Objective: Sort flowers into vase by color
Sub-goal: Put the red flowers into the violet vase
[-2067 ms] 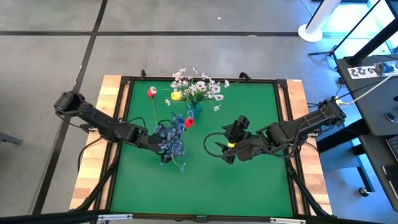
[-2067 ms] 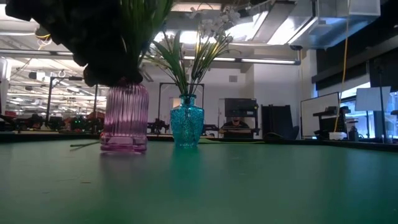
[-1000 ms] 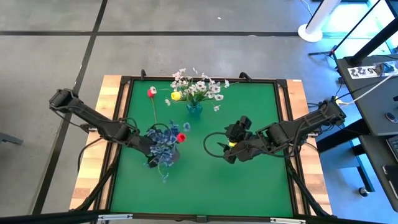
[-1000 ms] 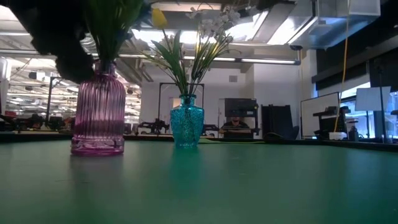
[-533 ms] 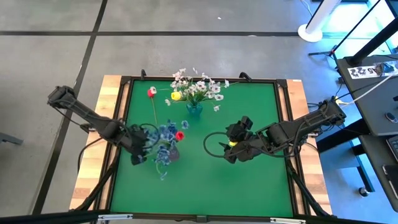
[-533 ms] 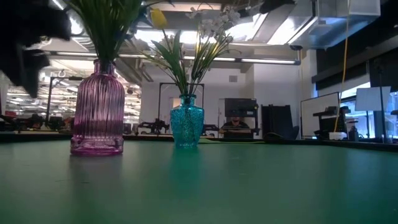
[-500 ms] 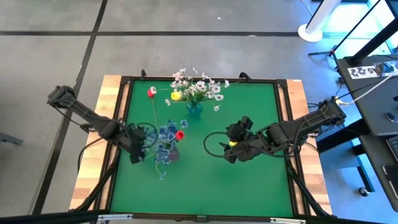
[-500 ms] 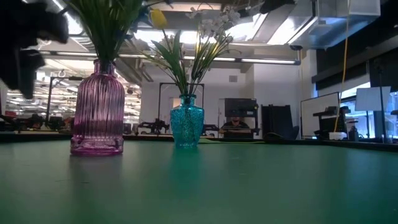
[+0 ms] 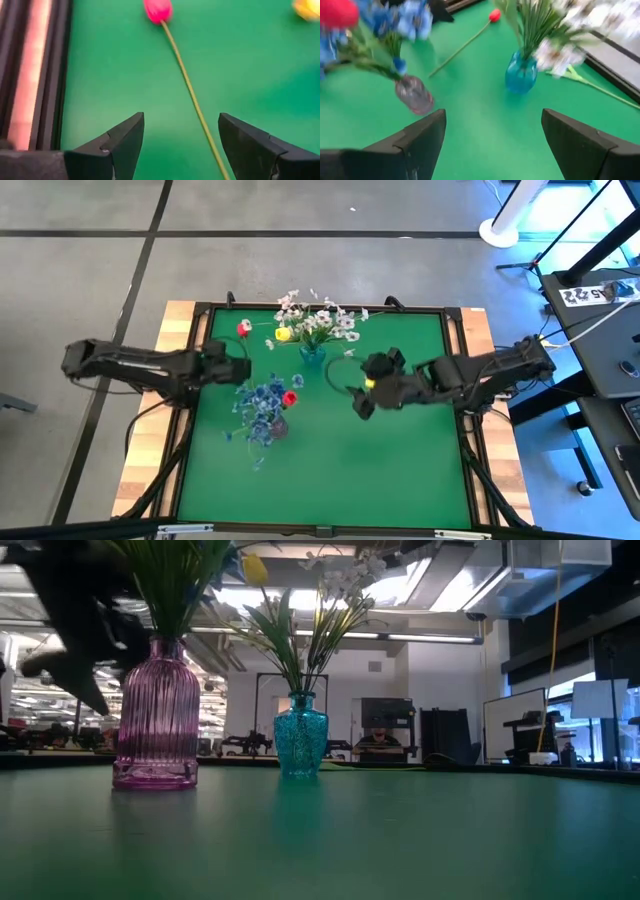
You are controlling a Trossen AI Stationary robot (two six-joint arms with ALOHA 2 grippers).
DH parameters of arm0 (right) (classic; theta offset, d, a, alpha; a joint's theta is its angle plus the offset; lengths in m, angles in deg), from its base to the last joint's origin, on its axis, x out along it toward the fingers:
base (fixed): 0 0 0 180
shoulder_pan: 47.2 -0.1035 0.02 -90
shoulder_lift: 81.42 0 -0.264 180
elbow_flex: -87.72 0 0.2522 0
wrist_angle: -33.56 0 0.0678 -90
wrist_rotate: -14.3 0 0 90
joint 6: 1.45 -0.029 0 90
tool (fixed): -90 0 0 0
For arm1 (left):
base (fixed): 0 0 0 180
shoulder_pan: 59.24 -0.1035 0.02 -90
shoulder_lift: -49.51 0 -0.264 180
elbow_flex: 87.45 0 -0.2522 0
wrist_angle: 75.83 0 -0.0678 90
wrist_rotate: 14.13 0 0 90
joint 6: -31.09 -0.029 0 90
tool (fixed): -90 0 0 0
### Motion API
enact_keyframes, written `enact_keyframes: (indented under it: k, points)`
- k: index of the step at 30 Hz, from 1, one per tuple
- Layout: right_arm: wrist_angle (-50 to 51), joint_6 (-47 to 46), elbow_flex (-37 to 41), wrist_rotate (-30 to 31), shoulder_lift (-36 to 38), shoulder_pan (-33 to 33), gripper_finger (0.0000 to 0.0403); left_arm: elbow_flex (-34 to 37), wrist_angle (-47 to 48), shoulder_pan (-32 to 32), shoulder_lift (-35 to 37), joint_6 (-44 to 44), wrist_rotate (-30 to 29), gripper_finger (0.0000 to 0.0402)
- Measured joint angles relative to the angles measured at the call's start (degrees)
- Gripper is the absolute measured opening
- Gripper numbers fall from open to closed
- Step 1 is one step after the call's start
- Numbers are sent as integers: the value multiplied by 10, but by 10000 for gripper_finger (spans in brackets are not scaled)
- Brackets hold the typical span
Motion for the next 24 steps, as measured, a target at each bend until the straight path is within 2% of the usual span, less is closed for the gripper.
enact_keyframes:
  k: [6, 8, 11, 14, 18, 24]
  points:
    - [27, 37, -58, -43, 1, 36, 326, 19, -189, -183, -99, -119, 35, 248]
    - [37, 47, -72, -47, 1, 37, 326, 19, -249, -223, -139, -152, 42, 247]
    - [65, 54, -89, -53, 1, 37, 326, 20, -277, -264, -202, -156, 45, 247]
    - [105, 54, -108, -53, 1, 37, 326, 20, -286, -286, -264, -155, 59, 247]
    - [143, 57, -125, -41, 1, 37, 326, 17, -322, -287, -319, -153, 41, 239]
    - [154, 112, -156, -23, 1, 37, 326, -2, -310, -265, -316, -124, 33, 195]
